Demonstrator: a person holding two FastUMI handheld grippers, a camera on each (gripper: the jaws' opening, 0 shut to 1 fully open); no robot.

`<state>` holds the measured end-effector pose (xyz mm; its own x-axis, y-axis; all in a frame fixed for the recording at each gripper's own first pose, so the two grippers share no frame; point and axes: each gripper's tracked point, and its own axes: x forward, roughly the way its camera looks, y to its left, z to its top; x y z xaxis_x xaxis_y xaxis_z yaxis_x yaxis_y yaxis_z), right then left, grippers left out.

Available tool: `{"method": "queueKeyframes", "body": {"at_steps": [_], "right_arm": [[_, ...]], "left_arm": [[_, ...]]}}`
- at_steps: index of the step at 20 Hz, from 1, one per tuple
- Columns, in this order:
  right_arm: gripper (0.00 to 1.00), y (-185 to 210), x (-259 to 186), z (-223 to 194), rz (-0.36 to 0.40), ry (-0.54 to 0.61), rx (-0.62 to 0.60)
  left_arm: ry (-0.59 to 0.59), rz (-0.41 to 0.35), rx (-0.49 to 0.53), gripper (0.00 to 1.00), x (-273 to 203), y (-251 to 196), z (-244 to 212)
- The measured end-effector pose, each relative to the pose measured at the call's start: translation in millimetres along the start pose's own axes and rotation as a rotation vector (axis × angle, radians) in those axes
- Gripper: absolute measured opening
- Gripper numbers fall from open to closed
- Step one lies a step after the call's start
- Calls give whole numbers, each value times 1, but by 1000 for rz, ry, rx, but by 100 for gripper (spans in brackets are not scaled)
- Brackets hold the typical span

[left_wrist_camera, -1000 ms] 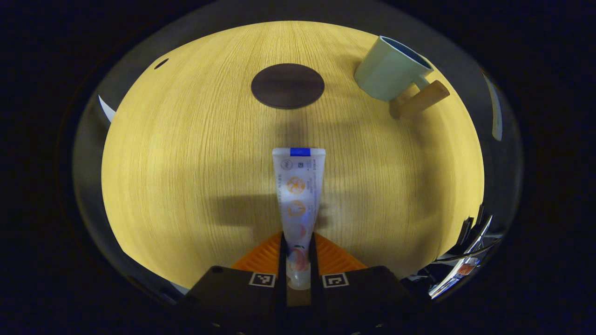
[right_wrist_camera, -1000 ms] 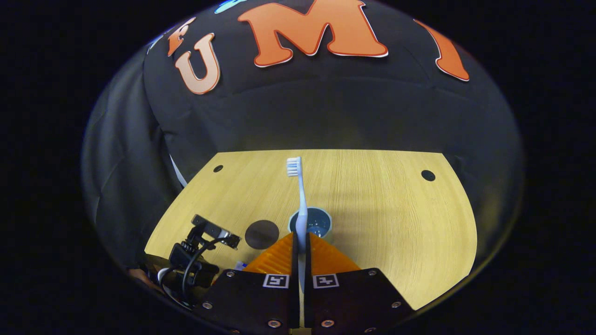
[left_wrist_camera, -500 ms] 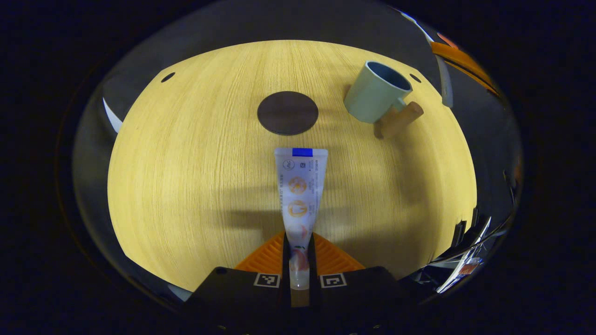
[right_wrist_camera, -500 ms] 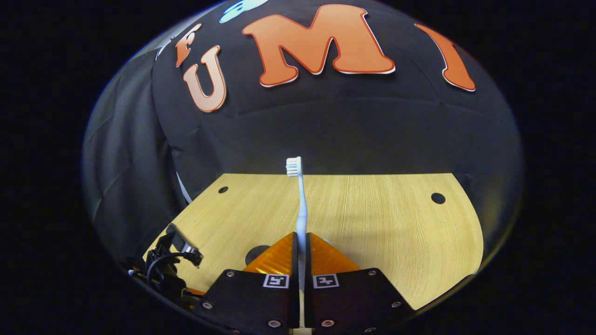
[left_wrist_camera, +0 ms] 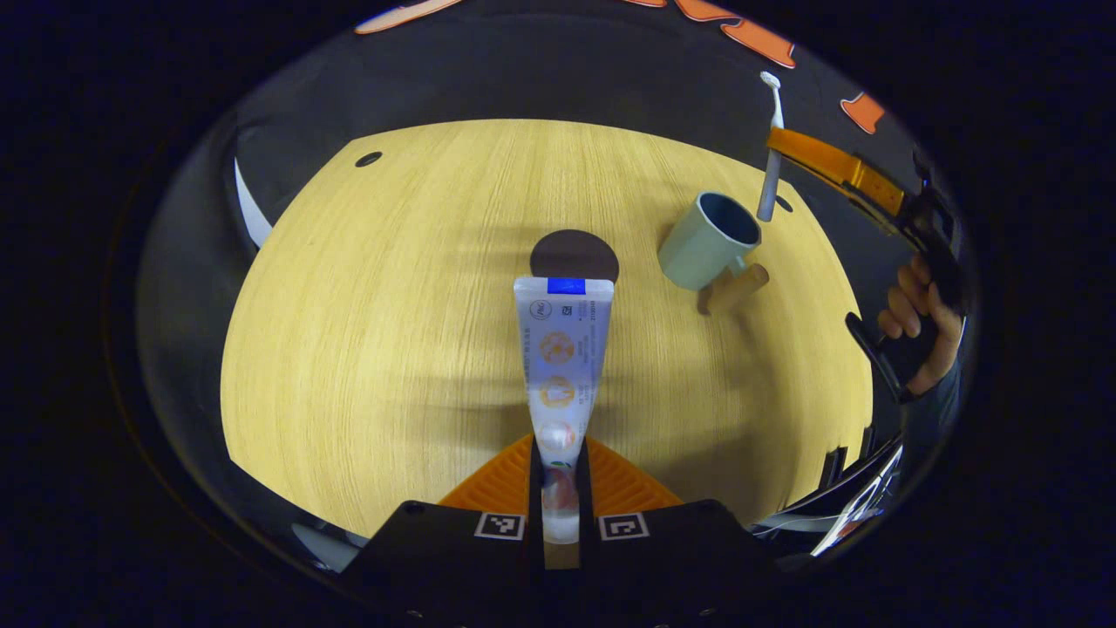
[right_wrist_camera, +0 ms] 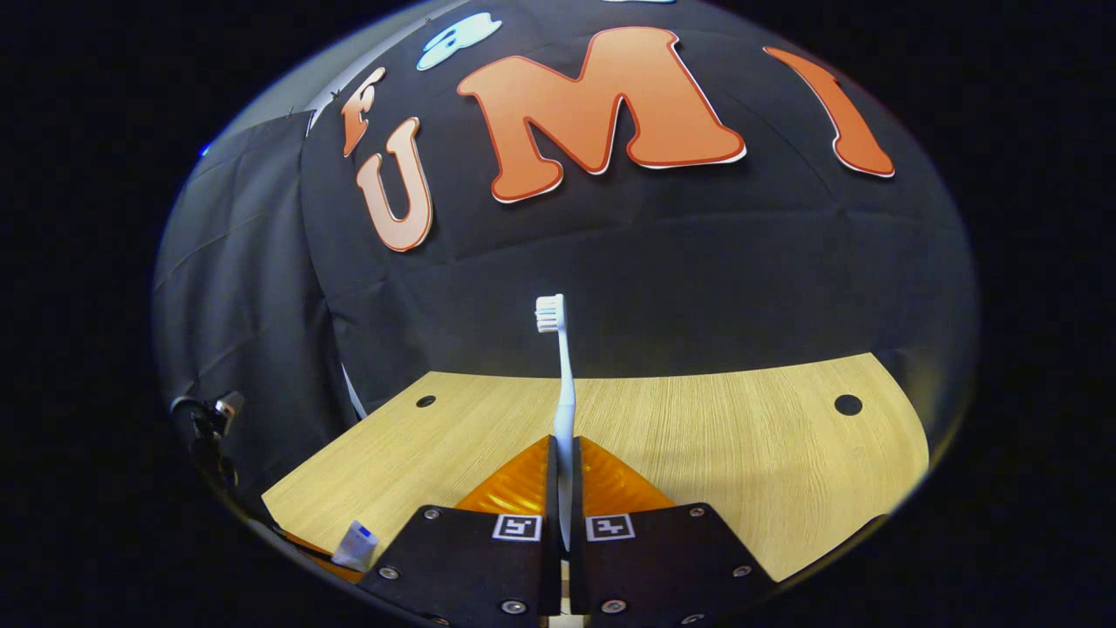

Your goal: Put the toothbrush and toothpaste on the desktop into the cup, then pick up the cup and place it on the coaster on the desktop.

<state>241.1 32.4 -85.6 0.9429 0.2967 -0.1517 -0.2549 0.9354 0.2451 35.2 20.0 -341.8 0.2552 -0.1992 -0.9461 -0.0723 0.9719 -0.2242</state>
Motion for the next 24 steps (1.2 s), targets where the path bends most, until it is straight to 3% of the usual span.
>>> {"method": "queueKeyframes", "body": {"at_steps": [4,8,16,24], "right_arm": [[5,-3,11,-15,18,7,-5],[4,-11,19,-29,-20,4,-24],[4,-25,21,-50,-101,17,-63],[7,-40,2,-48,-178,56,-14]], "left_arm": [[-41,8,-54,16,9,27,14],[-80,0,-78,16,-2,23,13],[-112,-4,-68,16,-5,26,21],[-237,-44,8,16,7,33,22]]}}
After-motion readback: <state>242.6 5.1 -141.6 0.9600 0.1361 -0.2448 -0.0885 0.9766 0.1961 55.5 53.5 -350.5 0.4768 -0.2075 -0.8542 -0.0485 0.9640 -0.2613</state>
